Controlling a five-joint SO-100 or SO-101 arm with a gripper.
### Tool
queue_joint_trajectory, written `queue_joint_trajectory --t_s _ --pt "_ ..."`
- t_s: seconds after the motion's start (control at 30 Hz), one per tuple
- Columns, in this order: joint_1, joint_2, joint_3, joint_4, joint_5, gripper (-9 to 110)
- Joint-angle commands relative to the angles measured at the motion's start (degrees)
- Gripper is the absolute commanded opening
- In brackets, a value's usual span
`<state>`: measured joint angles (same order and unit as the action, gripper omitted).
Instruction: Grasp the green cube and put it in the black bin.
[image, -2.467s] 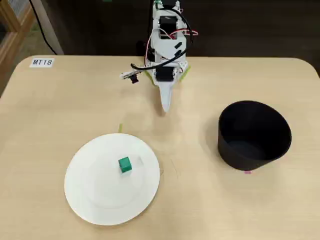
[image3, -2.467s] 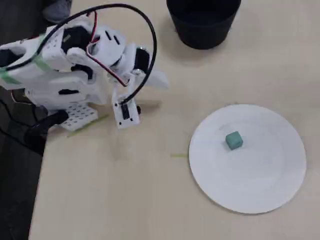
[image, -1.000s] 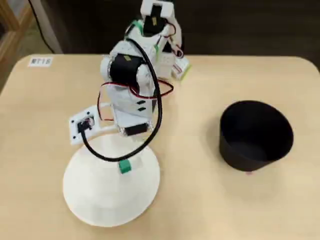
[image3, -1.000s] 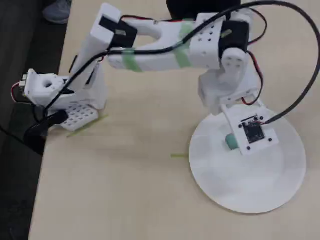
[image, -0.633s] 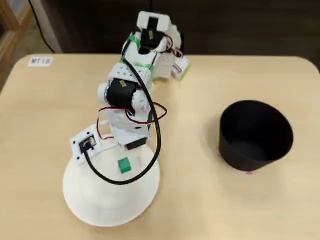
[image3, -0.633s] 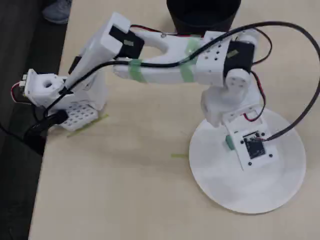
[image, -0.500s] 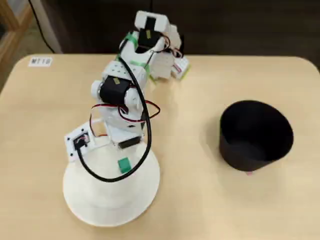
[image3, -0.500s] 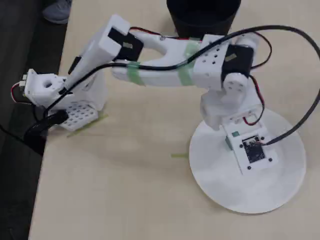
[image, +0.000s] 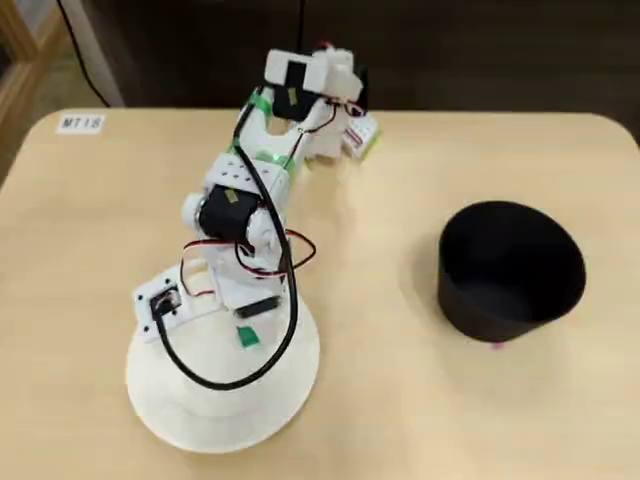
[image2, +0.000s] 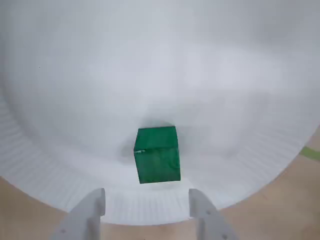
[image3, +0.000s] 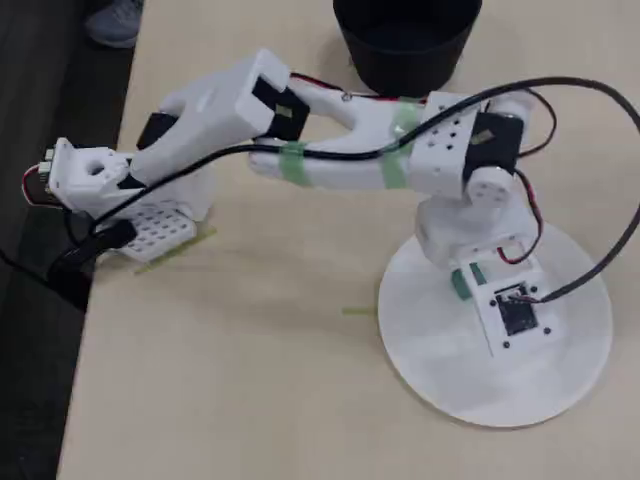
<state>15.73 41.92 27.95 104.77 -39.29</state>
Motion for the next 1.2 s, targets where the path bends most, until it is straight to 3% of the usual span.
queue_joint_trajectory --t_s 0.0,1.17 --pt "1.41 0.88 -3.43 0.26 1.05 26" --pt "2.29 -6.06 -8.7 0.53 -0.53 19"
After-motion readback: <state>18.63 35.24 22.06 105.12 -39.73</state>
